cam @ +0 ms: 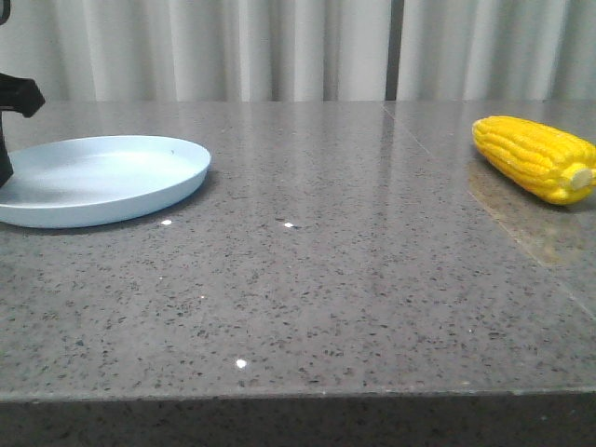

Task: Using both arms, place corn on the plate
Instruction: 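Lower the left gripper to the pale blue plate rim and grip it, then lift and slide the plate toward the table centre, then release it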

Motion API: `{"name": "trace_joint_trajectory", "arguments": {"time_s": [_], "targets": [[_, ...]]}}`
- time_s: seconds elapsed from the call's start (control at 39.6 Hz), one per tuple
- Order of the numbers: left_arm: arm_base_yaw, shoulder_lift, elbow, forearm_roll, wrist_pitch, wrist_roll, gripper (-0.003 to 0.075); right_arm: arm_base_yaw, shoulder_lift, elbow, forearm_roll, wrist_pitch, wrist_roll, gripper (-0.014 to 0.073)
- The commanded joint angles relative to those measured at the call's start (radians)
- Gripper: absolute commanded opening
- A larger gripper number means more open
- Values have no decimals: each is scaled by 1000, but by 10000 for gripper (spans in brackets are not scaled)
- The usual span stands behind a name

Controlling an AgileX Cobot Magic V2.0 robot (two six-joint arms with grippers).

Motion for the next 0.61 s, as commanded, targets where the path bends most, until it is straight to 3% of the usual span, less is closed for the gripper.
{"name": "trace_joint_trajectory", "arguments": {"time_s": [0.0,0.3,0.58], "targets": [[-5,-38,-29,-37,-39,0,-20,2,16,-37,5,-74,-6,591],[-14,-82,-151,-359,24,51,-20,2,16,-37,5,-74,-6,591],[-153,-20,-175,-441,-36,56,-20,2,16,-37,5,-74,-6,591]]}}
